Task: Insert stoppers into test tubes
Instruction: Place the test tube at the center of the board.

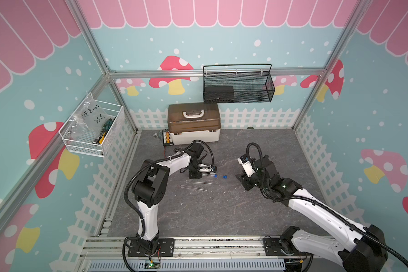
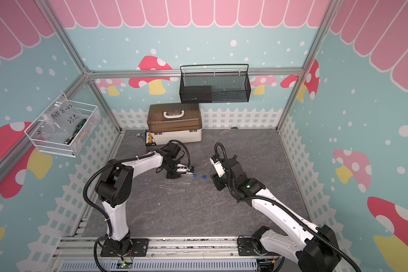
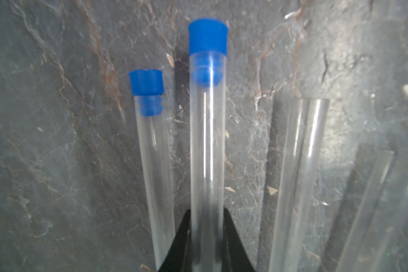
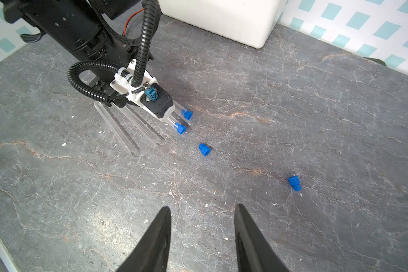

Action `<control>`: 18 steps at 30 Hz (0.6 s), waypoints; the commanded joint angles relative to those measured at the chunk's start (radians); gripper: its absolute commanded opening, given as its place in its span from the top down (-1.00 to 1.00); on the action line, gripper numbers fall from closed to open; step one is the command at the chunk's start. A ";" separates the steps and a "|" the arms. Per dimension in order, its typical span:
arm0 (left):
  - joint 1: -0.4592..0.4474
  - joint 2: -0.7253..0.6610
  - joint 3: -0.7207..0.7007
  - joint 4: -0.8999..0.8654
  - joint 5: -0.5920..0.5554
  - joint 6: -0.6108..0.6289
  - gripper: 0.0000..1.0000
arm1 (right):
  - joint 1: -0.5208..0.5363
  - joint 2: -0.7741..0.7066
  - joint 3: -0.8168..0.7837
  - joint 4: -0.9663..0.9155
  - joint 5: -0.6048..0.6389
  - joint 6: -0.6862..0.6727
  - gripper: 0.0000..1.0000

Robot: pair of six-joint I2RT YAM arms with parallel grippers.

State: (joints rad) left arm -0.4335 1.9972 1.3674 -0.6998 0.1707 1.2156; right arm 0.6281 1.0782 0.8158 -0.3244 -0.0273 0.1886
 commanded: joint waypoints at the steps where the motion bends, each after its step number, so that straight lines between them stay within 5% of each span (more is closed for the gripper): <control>1: 0.006 0.029 0.016 -0.033 -0.005 0.007 0.67 | -0.005 0.006 0.029 -0.011 -0.016 0.006 0.15; 18: 0.018 -0.018 0.014 -0.001 0.062 0.007 0.44 | -0.005 -0.016 0.048 -0.074 0.012 -0.036 0.17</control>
State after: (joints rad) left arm -0.4210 2.0018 1.3754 -0.7040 0.1898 1.2152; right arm 0.6281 1.0782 0.8337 -0.3683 -0.0273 0.1722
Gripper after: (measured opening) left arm 0.279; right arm 0.416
